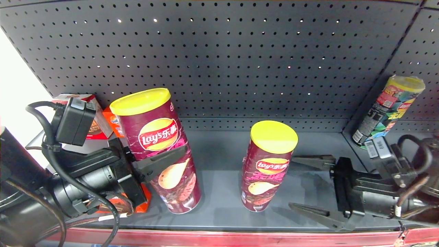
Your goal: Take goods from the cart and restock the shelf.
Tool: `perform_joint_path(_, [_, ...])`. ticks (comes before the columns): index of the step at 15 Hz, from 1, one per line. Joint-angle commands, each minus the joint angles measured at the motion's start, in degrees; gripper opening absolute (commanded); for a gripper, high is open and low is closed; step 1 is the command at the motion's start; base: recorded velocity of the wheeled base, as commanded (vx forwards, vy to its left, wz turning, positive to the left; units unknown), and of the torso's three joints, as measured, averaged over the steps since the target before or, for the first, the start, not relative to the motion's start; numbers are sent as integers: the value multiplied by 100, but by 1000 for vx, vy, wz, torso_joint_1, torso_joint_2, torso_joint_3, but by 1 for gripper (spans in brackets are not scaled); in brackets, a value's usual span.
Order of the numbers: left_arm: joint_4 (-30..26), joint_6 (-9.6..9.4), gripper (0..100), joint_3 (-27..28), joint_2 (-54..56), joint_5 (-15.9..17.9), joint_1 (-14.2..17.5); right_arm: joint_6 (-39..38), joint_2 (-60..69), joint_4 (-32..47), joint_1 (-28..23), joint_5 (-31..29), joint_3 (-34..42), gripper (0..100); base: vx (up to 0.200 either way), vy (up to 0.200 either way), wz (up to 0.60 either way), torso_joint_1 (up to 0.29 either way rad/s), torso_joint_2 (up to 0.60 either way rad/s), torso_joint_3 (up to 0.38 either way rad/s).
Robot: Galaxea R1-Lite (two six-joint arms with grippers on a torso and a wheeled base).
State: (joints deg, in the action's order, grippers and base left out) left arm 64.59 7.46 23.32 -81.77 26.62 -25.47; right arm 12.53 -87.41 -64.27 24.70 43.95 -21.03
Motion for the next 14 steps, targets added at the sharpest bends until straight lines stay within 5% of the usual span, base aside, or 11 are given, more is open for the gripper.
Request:
perform_joint_path(1, [1,1,0,15,4,1,-2,-322,1516,204,237,-1222,661,100,0,0,0,0,0,0])
perform_joint_path(12, [1,-17,0,-12,21,1,-11,-875,6051,4792,211,-4773,1839,100,0,0,0,0,0,0])
perform_joint_path(14, [-7,-25,0,-47,21,1,-20,-1025,6869,5741,-264,-5186,2094,100,0,0,0,0,0,0])
